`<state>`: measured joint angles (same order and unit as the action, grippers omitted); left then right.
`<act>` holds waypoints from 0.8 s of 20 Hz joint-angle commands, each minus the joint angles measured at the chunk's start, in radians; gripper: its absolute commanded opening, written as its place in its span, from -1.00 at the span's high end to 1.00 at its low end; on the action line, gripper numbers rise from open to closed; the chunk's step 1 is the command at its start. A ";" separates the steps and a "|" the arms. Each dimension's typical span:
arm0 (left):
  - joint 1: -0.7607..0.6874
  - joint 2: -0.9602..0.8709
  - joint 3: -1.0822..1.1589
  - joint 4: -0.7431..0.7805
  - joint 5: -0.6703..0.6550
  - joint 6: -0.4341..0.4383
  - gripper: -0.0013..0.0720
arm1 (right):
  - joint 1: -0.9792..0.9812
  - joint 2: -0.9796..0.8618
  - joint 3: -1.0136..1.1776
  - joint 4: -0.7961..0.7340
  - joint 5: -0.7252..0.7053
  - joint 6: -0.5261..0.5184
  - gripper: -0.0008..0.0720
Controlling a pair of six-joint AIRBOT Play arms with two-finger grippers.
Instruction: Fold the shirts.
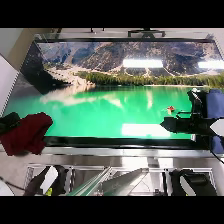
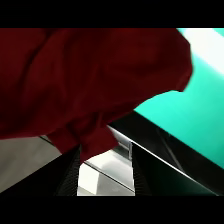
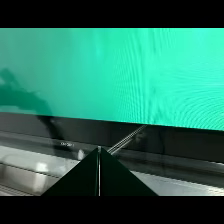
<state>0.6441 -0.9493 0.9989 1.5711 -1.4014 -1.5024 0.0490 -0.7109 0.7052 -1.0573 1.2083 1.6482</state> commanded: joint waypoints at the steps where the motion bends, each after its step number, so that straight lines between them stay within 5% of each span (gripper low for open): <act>1: 0.058 -0.203 0.008 0.026 -0.005 -0.006 0.05 | 0.000 0.000 0.000 0.000 0.000 0.000 0.93; 13: 0.064 -0.563 0.028 0.112 0.098 -0.006 0.11 | 0.000 0.000 0.000 0.000 0.000 0.000 0.93; 14: 0.065 -0.573 0.055 0.111 0.068 -0.006 0.70 | 0.000 0.000 0.000 0.000 0.000 0.000 0.93; 15: 0.062 -0.578 0.092 0.100 0.034 -0.003 0.98 | 0.000 0.000 0.000 0.000 0.000 0.000 0.93; 16: 0.051 -0.576 0.131 0.101 0.005 -0.003 0.97 | 0.000 0.000 0.000 0.000 0.000 0.000 0.93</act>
<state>0.7059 -1.4998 1.0611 1.6611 -1.3338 -1.5082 0.0490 -0.7109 0.7052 -1.0573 1.2083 1.6482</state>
